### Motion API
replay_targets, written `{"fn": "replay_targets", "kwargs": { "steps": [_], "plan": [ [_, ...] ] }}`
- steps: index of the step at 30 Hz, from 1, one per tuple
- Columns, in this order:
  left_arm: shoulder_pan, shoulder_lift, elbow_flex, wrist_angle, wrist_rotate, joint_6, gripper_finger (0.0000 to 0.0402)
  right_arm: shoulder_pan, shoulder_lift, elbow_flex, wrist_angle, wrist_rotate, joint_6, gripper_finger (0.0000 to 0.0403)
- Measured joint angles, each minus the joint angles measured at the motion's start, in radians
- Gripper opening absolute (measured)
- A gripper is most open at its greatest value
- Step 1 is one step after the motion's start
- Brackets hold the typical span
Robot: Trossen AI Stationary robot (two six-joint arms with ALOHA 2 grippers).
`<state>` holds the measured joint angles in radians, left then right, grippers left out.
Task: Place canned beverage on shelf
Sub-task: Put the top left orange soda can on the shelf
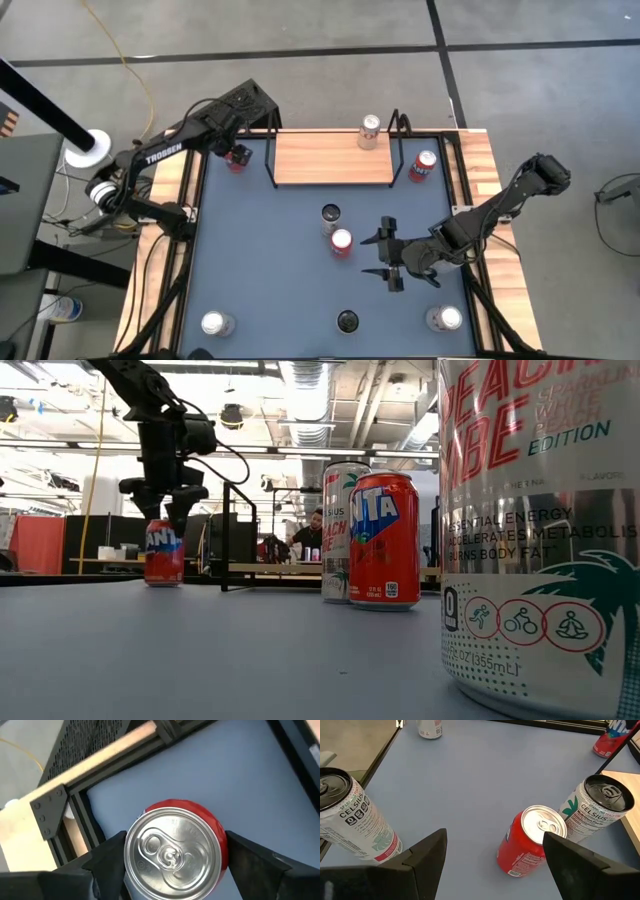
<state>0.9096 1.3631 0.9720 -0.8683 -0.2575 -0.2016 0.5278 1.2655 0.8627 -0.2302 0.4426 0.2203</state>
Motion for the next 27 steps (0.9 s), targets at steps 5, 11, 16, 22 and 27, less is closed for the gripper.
{"fn": "replay_targets", "kwargs": {
  "steps": [5,11,16,22,27],
  "plan": [
    [-0.031,-0.015,0.042,-0.116,0.064,0.005,0.0285,0.0,0.0,0.0,0.0,0.0,0.0,0.0317],
    [-0.107,-0.098,0.048,-0.182,0.147,-0.013,0.0286,0.0,0.0,0.0,0.0,0.0,0.0,0.0317],
    [-0.249,-0.194,0.047,-0.282,0.153,-0.078,0.0287,0.0,0.0,0.0,0.0,0.0,0.0,0.0317],
    [-0.491,-0.301,0.047,-0.294,0.137,-0.241,0.0288,0.0,0.0,0.0,0.0,0.0,0.0,0.0317],
    [-0.745,-0.324,0.048,-0.264,0.095,-0.404,0.0288,0.0,0.0,0.0,0.002,0.0,0.0,0.0317]
  ]
}}
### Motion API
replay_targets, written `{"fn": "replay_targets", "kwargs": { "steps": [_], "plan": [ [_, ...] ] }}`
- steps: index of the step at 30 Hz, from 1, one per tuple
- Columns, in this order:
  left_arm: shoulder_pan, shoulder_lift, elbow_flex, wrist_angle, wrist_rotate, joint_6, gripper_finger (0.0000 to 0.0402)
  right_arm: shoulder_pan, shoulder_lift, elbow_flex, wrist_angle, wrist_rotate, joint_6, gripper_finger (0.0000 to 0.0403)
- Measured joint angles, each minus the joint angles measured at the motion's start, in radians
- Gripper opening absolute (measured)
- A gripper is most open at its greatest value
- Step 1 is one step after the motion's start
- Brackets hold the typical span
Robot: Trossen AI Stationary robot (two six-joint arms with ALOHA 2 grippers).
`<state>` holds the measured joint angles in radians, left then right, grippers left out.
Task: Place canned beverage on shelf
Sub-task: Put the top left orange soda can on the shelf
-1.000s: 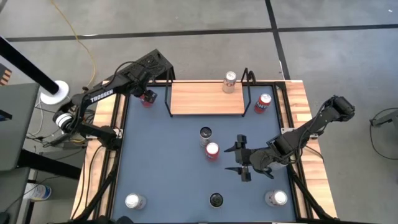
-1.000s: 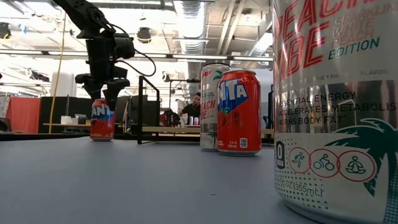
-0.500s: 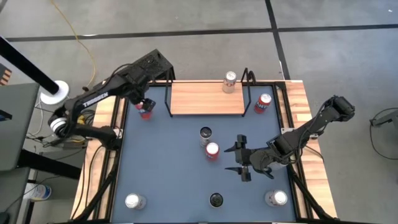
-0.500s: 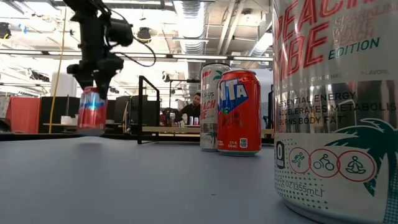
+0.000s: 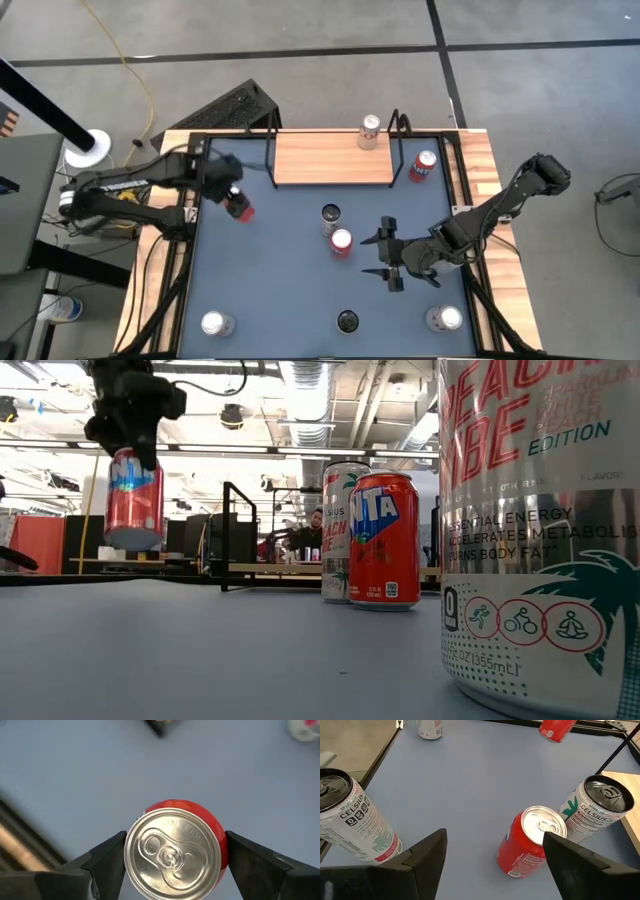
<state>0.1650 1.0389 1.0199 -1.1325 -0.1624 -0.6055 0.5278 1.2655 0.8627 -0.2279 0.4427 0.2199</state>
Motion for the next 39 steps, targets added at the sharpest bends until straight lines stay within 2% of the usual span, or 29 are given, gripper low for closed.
{"fn": "replay_targets", "kwargs": {
  "steps": [5,11,18,22,30,39],
  "plan": [
    [-0.243,0.061,-0.004,0.12,-0.09,-0.111,0.0284,0.0,0.0,0.0,0.001,0.0,0.0,0.0317],
    [-0.374,0.207,-0.004,0.229,-0.147,-0.129,0.0282,0.0,0.0,0.0,0.003,0.0,0.006,0.0317],
    [-0.416,0.359,-0.001,0.274,-0.197,-0.095,0.0282,0.0,0.0,0.0,0.001,0.0,0.016,0.0317],
    [-0.428,0.398,0.006,0.283,-0.209,-0.093,0.0285,0.0,0.0,0.0,0.001,0.0,0.016,0.0317],
    [-0.435,0.411,0.005,0.29,-0.171,-0.084,0.0315,0.0,0.0,0.0,0.001,0.0,0.017,0.0317],
    [-0.434,0.412,0.002,0.297,-0.159,-0.092,0.0319,0.0,0.0,0.0,0.001,0.0,0.017,0.0317]
  ]
}}
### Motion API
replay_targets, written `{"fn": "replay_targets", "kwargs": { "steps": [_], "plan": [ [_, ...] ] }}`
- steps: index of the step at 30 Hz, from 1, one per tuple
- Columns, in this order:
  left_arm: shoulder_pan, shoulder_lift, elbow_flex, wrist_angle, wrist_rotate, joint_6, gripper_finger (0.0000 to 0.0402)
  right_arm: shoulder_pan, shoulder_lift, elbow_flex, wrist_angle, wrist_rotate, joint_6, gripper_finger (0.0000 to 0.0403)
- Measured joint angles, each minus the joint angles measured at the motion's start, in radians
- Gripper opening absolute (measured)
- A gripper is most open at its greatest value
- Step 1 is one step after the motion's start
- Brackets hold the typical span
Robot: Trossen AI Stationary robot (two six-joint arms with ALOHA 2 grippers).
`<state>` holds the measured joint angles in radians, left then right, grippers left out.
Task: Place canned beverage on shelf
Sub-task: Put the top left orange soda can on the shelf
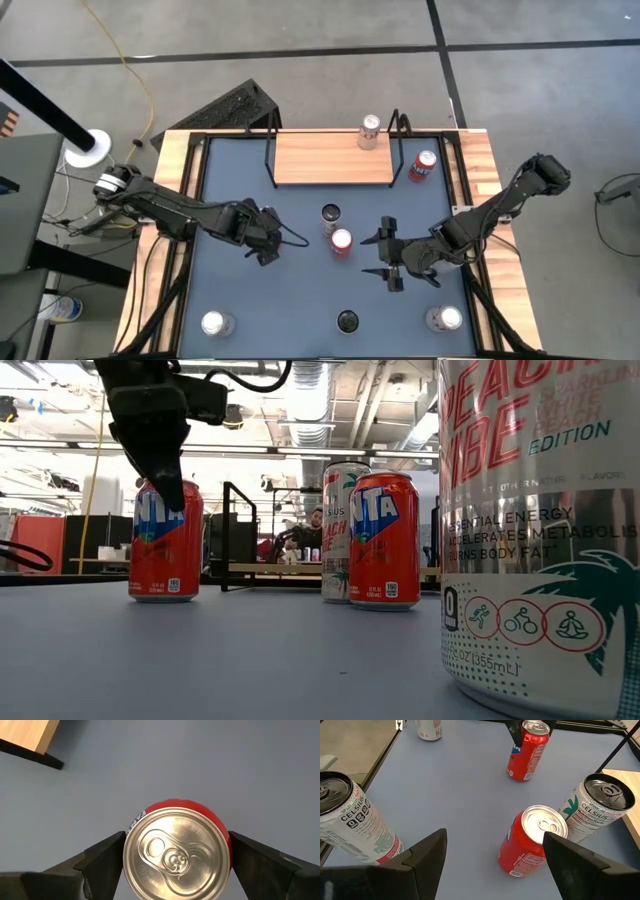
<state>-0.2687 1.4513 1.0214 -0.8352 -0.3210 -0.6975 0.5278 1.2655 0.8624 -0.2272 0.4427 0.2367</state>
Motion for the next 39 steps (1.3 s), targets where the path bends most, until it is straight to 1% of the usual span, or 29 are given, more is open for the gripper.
{"fn": "replay_targets", "kwargs": {
  "steps": [7,19,28,35,39],
  "plan": [
    [0.0,0.001,-0.002,0.019,-0.003,0.004,0.032,0.0,0.0,0.0,0.0,0.0,0.0,0.0317],
    [-0.001,0.002,-0.002,0.076,0.085,0.113,0.032,0.0,0.0,0.0,0.0,0.0,0.0,0.0317],
    [0.019,0.002,-0.002,0.071,0.112,0.125,0.032,0.0,0.0,0.0,0.0,0.0,0.0,0.0317],
    [0.019,0.005,0.048,0.051,0.144,0.14,0.0322,0.0,0.0,0.0,0.0,0.0,0.0,0.0317],
    [0.018,0.003,0.075,0.042,0.135,0.152,0.0334,0.0,0.0,0.0,0.0,0.0,0.0,0.0317]
  ]
}}
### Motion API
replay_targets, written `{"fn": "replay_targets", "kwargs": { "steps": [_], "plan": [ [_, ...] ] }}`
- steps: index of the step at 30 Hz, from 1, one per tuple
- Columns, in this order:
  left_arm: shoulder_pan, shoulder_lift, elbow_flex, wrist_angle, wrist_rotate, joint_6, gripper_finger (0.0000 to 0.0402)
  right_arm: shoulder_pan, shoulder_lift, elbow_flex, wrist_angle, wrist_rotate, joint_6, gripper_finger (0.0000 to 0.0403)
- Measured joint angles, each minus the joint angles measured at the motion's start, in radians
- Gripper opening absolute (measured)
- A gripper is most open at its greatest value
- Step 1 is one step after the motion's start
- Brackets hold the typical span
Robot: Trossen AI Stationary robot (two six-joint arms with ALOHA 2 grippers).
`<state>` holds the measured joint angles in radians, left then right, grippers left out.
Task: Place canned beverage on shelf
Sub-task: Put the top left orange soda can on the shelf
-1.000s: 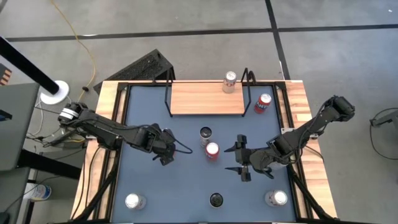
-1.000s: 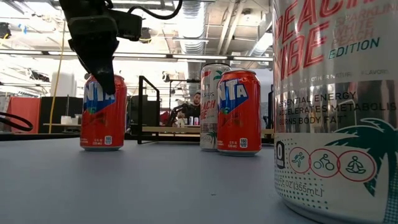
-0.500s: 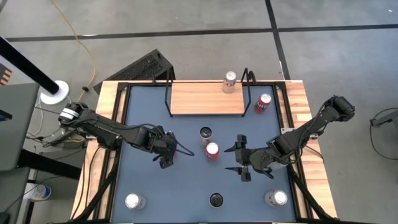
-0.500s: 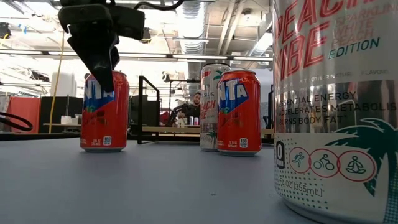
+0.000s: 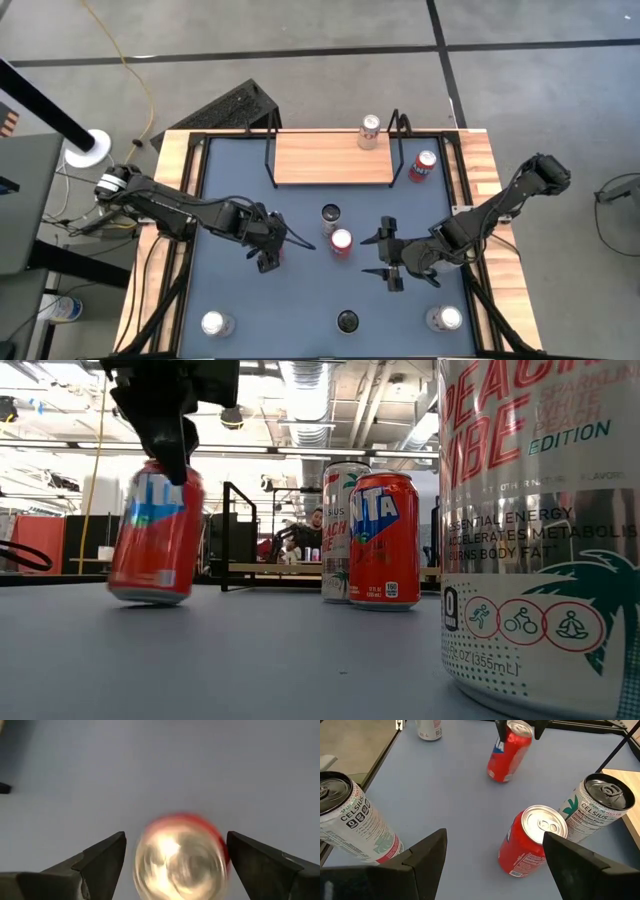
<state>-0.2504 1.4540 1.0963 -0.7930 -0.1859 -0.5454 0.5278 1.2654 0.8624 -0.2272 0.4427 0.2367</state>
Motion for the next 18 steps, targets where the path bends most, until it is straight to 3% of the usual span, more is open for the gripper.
{"fn": "replay_targets", "kwargs": {
  "steps": [18],
  "plan": [
    [-0.001,-0.001,0.001,0.052,0.019,0.114,0.035,0.0,0.0,0.0,0.0,0.0,0.0,0.0317]
  ]
}}
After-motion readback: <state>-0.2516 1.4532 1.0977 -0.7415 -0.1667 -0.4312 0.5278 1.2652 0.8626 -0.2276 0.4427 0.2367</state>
